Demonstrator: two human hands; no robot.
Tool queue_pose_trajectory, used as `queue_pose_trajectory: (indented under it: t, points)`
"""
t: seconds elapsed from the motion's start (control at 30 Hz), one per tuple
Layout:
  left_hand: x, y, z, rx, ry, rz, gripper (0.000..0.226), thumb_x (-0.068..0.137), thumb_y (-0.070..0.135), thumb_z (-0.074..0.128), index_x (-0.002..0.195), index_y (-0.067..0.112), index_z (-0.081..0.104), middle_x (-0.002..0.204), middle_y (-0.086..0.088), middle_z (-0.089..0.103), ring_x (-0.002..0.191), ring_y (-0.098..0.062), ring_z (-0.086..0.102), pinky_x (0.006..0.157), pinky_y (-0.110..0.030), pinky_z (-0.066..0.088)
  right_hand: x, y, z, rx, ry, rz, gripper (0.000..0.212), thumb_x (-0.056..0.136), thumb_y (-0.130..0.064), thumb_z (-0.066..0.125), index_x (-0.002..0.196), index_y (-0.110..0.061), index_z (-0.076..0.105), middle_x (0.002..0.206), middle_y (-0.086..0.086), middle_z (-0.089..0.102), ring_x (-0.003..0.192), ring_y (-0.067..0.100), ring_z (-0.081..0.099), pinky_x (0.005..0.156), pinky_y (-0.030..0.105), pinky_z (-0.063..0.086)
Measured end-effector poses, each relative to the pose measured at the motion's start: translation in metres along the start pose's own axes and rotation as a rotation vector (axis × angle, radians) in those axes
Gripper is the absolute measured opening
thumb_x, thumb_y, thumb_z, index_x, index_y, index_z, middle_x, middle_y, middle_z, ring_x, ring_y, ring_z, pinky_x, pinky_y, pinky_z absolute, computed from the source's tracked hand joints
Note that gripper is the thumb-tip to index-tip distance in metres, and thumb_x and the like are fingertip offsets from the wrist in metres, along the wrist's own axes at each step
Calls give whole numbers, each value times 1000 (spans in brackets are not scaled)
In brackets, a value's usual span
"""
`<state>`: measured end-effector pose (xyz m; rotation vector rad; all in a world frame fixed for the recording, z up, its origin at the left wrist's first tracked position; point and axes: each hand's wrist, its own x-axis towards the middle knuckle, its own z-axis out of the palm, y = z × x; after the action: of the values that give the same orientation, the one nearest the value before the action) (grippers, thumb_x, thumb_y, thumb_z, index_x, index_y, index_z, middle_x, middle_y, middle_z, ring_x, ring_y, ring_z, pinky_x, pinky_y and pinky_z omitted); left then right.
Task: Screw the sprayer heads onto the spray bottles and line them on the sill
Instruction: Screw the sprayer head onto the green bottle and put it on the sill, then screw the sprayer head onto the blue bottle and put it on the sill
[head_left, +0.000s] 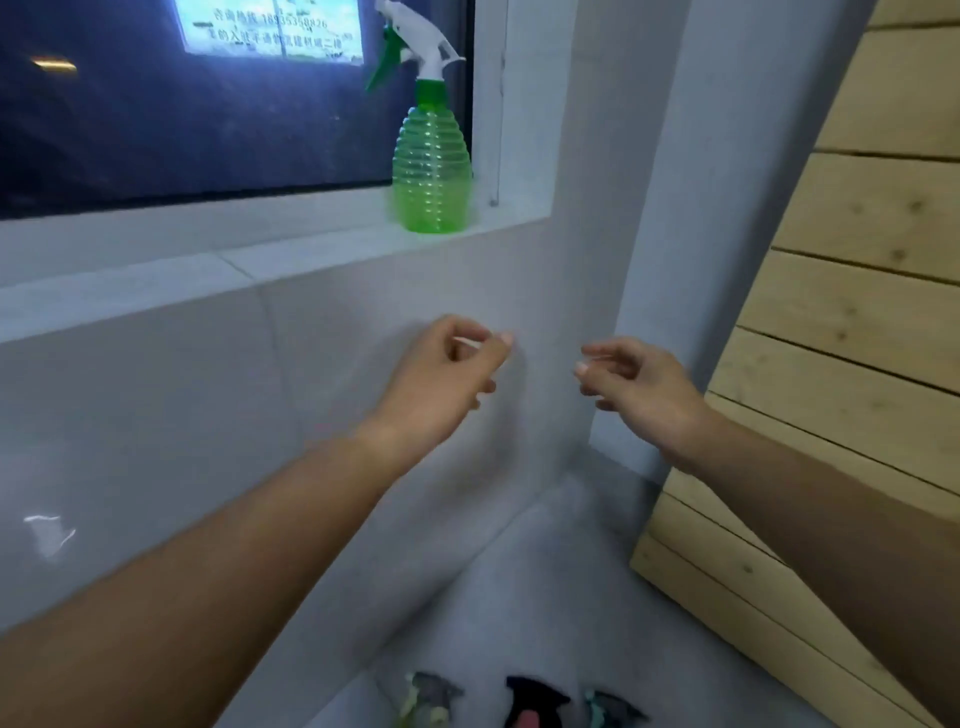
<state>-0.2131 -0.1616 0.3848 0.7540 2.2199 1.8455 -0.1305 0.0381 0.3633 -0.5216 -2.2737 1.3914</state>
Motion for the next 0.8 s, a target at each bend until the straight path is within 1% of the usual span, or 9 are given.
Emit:
queue_pose_trajectory:
  t: [0.1,0.2,0.27,0.33,0.4,0.5,0.6,0.7,0.8]
  points:
    - [-35,-73,48,-9,-190,-274,26,94,34,69,105,11,62,100,-14,68,84,-21,68,74,-36,52,-49,81,-4,-105,-45,170,30,87,-23,72,112,-8,68,96,14,73,84,26,69,77,37,57]
    - [-79,-139,102,-15,-341,-556,46,91,35,73,122,3,60,106,-15,67,92,-25,65,76,-33,51,-93,173,-8,-210,-111,397,34,80,-39,75,104,-16,70,94,7,73,80,23,69,72,39,57]
    - [-105,-172,130,35,-389,-662,58,85,42,79,125,6,58,115,-14,67,101,-27,66,86,-35,54,-115,218,-7,-203,-149,534,34,80,-38,75,104,-15,69,94,7,72,82,22,69,70,36,56]
    - [-133,-202,160,134,-472,-728,52,84,46,78,115,10,56,113,-11,67,90,-19,65,76,-26,54,-136,255,-5,-189,-165,666,32,81,-35,75,104,-13,68,96,12,71,86,27,70,68,35,56]
    - [-158,-233,189,254,-565,-748,53,83,48,76,118,12,59,107,-4,67,85,-12,63,71,-23,54,-151,291,-2,-165,-194,785,37,82,-34,75,108,-8,67,100,15,70,87,29,70,66,33,57]
    - [-179,-259,214,331,-619,-727,69,73,51,77,130,16,61,129,-7,69,109,-23,69,92,-35,58,-161,324,7,-126,-173,866,39,83,-36,75,105,-4,67,107,21,70,95,32,70,80,43,59]
    - [-186,-260,229,438,-679,-692,52,85,41,75,127,13,62,126,-4,68,106,-20,67,86,-28,53,-165,352,24,-107,-121,903,52,82,-36,75,110,7,66,109,29,68,96,38,70,83,47,58]
    - [-193,-271,243,528,-693,-597,51,84,43,76,127,18,64,125,-3,71,111,-21,68,91,-30,55,-165,373,43,-120,-120,904,65,76,-44,78,99,16,68,96,34,70,87,43,72,77,51,59]
    - [-197,-277,248,598,-713,-547,51,84,42,74,130,23,62,125,-1,71,110,-19,67,87,-30,53,-164,394,57,-170,-134,932,54,64,-50,83,69,1,65,68,20,66,60,29,65,55,38,53]
